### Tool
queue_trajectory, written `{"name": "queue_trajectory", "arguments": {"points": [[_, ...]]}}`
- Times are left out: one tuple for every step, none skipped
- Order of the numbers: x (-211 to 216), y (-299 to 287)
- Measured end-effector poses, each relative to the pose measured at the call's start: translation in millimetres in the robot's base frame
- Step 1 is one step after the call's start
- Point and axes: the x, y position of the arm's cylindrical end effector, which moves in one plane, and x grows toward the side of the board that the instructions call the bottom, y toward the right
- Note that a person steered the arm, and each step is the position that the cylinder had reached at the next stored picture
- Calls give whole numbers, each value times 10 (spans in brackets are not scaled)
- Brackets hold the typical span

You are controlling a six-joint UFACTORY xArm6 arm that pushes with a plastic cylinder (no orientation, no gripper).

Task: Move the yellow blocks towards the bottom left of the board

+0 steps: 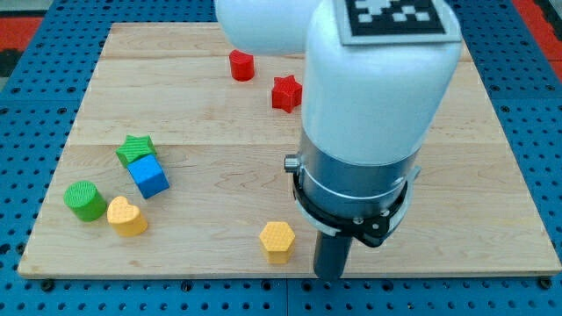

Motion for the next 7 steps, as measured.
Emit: {"name": "queue_trajectory", "arguments": {"points": [[-158, -770], [-492, -1311], [-502, -641], [-728, -553], [-772, -1342], [-1048, -639], [-1669, 509]]}}
